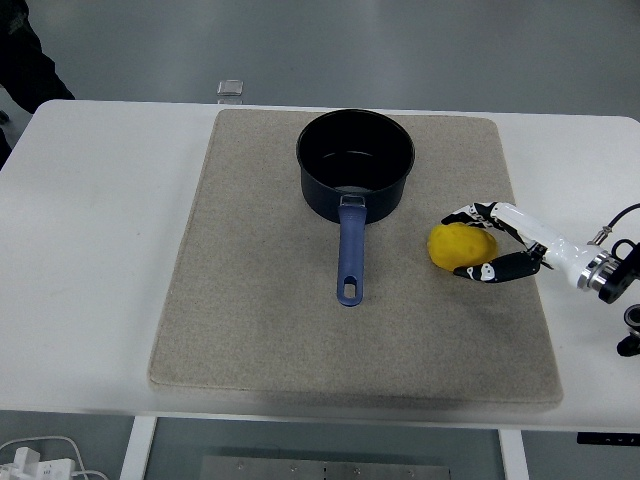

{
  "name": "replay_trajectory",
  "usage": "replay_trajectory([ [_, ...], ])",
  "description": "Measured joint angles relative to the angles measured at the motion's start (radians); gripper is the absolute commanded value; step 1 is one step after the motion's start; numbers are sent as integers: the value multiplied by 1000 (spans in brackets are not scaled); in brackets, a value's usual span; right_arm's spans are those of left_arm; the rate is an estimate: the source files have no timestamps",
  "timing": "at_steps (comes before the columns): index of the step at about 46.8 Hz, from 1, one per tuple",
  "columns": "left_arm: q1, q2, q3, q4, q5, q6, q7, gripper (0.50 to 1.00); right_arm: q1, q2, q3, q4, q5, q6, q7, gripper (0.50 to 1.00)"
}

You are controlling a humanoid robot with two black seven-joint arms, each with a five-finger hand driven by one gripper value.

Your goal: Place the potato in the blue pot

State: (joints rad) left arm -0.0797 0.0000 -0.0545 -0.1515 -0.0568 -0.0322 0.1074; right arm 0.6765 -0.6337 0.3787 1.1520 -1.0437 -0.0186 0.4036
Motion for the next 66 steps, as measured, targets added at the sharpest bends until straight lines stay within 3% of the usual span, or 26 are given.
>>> replay_trajectory([
  [24, -1, 0, 2, -9, 1, 0, 1, 999, 32, -27, 24, 14, 23, 0, 6, 500],
  [44, -1, 0, 2, -13, 3, -2, 0, 999, 283, -10, 2, -6, 192, 27, -26, 500],
  [50, -1, 0, 2, -13, 2, -2, 1, 999, 360, 23, -37, -52, 221, 31, -37, 500],
  [55, -1, 0, 2, -13, 1, -2, 1, 999, 419, 92, -91, -97, 241, 30, -37, 500],
  [66, -1, 0, 1, -13, 1, -2, 0, 999, 469, 229, -107, -210, 263, 29, -40, 500],
])
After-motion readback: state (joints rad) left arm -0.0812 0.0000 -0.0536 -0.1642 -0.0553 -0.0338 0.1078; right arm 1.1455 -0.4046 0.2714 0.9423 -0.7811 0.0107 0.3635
